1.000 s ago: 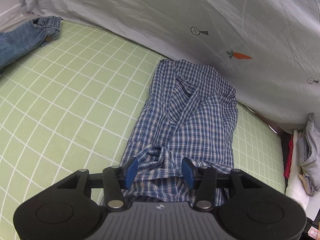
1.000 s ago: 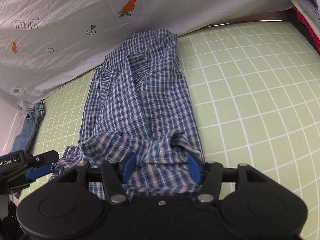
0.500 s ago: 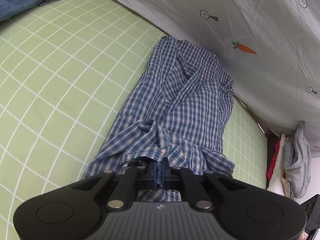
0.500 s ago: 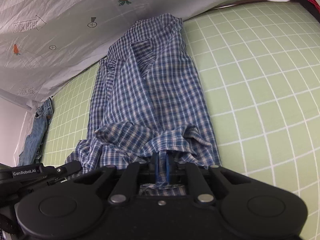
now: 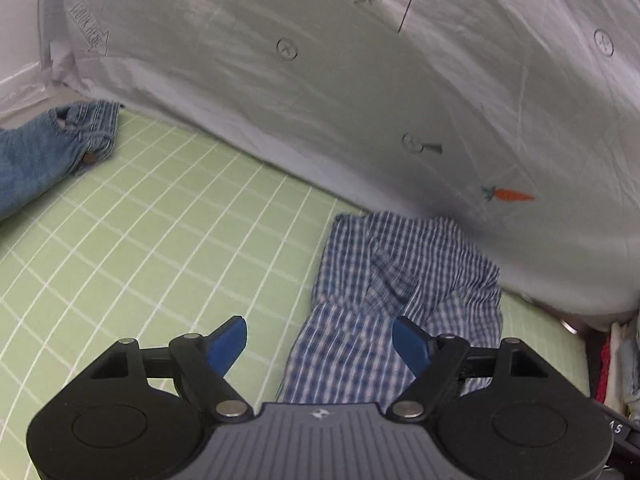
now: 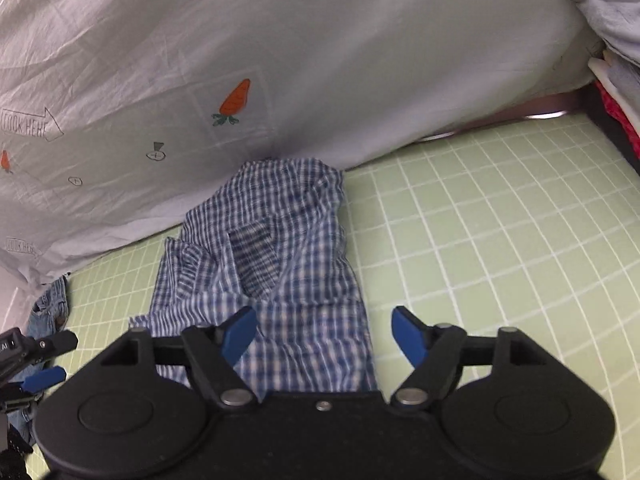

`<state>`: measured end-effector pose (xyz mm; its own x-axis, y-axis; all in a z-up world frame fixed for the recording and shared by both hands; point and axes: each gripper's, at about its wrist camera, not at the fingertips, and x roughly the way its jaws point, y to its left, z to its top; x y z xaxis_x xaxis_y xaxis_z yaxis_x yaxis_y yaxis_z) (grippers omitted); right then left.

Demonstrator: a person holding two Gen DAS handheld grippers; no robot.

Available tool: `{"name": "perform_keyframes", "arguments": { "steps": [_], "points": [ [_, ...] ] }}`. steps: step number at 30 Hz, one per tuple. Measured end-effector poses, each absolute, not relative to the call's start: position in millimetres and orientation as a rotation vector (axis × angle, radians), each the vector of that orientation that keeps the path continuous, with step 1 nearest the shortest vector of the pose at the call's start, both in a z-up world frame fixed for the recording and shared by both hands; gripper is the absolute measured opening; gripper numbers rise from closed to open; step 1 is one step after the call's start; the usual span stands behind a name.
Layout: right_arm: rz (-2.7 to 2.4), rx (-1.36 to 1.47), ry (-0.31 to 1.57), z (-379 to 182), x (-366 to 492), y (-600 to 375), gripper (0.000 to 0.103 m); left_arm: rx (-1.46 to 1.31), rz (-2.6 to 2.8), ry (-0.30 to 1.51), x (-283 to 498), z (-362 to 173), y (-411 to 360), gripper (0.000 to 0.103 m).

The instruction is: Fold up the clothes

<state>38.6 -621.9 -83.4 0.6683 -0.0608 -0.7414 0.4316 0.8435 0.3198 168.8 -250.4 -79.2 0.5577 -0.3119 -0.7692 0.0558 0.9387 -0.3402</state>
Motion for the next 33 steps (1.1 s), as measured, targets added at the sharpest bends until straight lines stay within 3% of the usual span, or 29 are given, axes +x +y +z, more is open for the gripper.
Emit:
{"name": "perform_keyframes", "arguments": {
  "steps": [12, 24, 26, 27, 28, 29, 30, 31, 33],
  "points": [
    [-0.306, 0.532, 1.079, -143, -22, -589, 0.084, -0.257, -0.140, 1.215, 115, -133, -232, 0.080],
    [-0.306, 0.707, 1.125, -155, -36, -598, 0.088, -0.284, -0.164, 1.305, 107, -150, -229, 0.079],
    [-0.270, 0.676, 1.105, -150, -38, -594, 0.079, -0.292, -0.177, 1.296, 107, -149, -229, 0.074],
    [-0.251, 0.660, 1.096, -148, -40, -592, 0.064, -0.295, -0.184, 1.292, 108, -149, -229, 0.069],
    [-0.233, 0.645, 1.086, -145, -41, -590, 0.052, -0.299, -0.191, 1.287, 108, -149, -229, 0.060],
    [-0.215, 0.629, 1.076, -143, -43, -588, 0.050, -0.290, -0.200, 1.292, 109, -148, -230, 0.051],
    [-0.196, 0.613, 1.066, -140, -44, -587, 0.039, -0.277, -0.211, 1.299, 111, -148, -232, 0.041],
    [-0.178, 0.598, 1.056, -138, -46, -585, 0.021, -0.287, -0.225, 1.309, 113, -150, -233, 0.015],
    [-0.142, 0.566, 1.035, -133, -49, -581, 0.012, -0.331, -0.235, 1.323, 118, -153, -235, 0.010]
  ]
}}
